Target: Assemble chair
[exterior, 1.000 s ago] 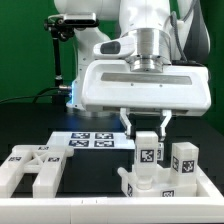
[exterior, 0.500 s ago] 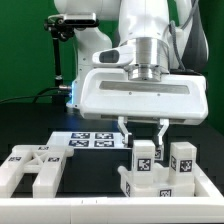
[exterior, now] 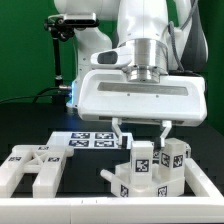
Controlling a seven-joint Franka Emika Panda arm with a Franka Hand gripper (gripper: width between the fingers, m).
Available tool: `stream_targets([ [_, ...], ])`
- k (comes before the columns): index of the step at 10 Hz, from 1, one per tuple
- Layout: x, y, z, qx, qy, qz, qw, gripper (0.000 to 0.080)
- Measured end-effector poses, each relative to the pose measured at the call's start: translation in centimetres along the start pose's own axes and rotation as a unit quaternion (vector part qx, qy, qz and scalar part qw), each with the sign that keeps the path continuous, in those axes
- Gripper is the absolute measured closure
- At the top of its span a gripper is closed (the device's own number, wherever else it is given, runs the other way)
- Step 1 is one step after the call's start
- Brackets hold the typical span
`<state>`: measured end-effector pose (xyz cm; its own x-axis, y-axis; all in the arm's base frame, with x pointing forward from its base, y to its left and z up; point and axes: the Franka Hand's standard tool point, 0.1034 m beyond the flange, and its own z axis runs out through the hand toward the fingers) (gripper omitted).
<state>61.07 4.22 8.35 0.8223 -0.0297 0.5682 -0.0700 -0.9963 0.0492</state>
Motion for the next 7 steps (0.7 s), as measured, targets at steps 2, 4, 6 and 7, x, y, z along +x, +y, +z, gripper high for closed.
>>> stream_targets([
  [2, -0.01, 0.00, 0.00, 0.000, 0.000, 0.000, 1.000, 0.0191],
  [4, -0.01, 0.00, 0.00, 0.000, 0.000, 0.000, 1.000, 0.0160],
  [6, -0.05, 0.03, 0.02, 0.001, -0.004, 0.000, 1.000, 0.0152],
  [7, 0.16, 0.28, -0.21, 0.009, -0.035, 0.002, 0.999, 0.0150],
])
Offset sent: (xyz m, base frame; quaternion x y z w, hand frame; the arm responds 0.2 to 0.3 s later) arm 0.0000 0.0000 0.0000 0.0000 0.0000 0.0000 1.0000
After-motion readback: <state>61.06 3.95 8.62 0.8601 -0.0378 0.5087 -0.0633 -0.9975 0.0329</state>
